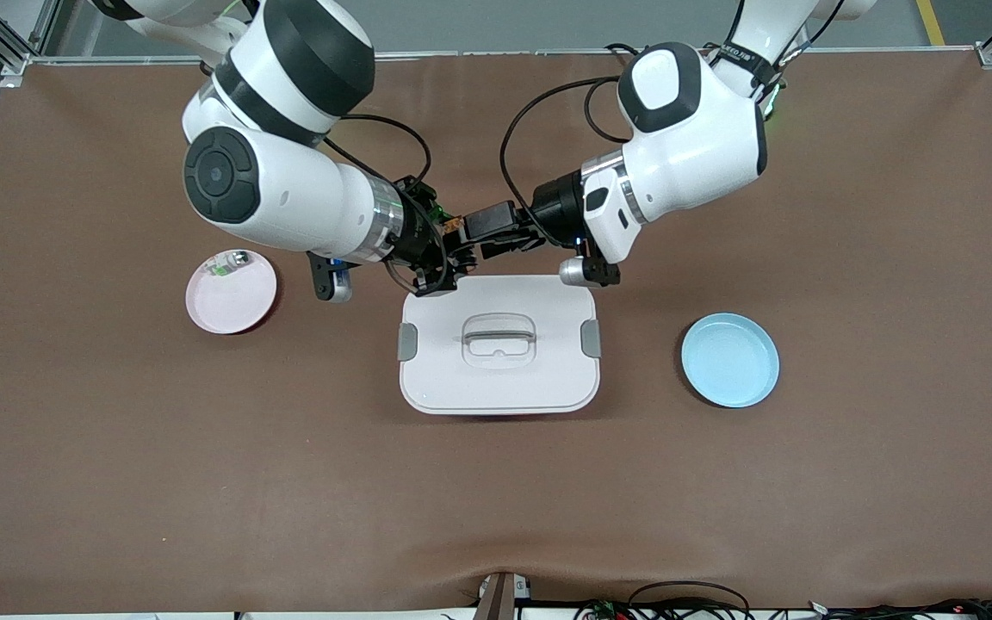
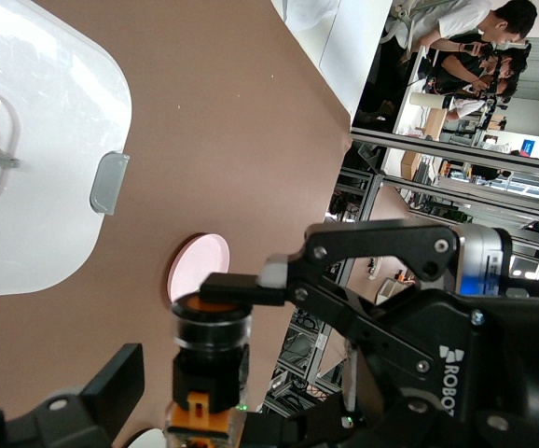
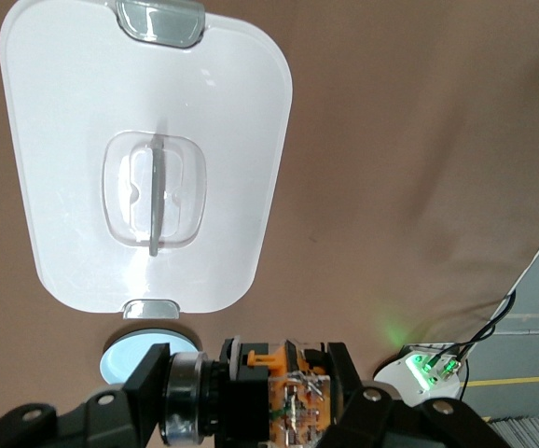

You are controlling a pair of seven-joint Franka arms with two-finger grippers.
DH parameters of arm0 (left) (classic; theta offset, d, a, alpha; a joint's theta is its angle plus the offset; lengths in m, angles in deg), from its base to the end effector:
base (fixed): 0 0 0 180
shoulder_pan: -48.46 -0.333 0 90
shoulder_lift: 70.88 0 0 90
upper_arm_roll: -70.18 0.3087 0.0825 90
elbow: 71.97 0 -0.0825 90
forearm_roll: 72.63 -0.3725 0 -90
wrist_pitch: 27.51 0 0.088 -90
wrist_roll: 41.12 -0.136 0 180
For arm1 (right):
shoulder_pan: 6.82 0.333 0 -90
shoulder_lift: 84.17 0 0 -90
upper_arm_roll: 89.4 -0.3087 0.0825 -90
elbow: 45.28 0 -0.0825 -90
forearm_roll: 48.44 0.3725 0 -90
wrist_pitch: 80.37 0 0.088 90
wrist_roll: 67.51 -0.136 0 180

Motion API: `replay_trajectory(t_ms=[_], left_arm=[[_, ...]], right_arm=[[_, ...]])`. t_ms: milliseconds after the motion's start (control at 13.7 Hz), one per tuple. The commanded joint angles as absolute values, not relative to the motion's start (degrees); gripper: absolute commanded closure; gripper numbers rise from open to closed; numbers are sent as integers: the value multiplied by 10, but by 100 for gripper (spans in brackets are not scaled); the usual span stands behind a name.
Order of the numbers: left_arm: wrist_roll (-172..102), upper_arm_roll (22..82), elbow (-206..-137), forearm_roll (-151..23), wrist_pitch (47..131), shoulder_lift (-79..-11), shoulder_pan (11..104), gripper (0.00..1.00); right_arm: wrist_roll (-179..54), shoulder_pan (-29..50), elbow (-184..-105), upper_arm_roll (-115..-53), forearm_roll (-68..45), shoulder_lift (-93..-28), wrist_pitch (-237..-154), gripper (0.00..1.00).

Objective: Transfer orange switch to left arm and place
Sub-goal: 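Bring the switch above the box and grasp it with the left gripper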

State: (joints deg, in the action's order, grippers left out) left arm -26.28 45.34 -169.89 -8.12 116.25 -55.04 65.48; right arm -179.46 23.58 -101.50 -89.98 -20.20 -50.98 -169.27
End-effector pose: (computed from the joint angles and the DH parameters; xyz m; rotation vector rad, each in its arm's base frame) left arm 0.5192 -0.4404 0.4807 2.0359 0.3710 -0.0801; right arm 0.5646 0.4125 0.5125 -2.2173 1.8816 0.7056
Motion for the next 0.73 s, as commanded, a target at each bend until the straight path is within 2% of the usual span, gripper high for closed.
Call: replay_trajectory(t_ms=[0, 656], left_arm=[[-261, 452, -1701, -87, 1172, -551, 658, 0], [-261, 453, -1704, -88, 1172, -537, 651, 0]], right_arm=[[-1823, 243, -975, -896, -190, -491, -1693, 100], [-1826, 231, -959, -895, -163, -491, -1685, 100]])
